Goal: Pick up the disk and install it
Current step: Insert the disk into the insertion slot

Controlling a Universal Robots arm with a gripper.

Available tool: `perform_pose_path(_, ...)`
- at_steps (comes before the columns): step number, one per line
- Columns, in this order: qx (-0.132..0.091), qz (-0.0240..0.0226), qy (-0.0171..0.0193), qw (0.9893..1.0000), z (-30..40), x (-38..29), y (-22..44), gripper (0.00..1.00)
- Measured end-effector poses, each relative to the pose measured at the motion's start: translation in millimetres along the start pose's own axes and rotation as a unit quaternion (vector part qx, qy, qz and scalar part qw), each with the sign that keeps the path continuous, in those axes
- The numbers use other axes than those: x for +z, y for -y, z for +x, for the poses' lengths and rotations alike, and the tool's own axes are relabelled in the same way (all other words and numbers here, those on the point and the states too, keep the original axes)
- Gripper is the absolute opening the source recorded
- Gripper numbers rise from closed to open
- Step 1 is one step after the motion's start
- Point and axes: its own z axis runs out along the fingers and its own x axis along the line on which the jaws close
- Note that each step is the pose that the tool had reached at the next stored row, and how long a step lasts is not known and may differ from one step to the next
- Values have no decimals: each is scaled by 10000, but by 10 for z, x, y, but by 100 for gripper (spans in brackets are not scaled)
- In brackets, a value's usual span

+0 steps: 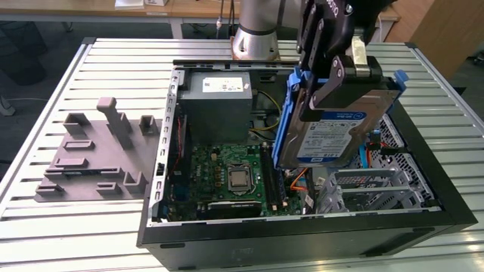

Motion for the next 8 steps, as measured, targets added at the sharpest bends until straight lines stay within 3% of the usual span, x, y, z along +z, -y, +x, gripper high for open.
perform_pose_path(8, 1, 0, 1, 10000, 2, 20, 93, 36)
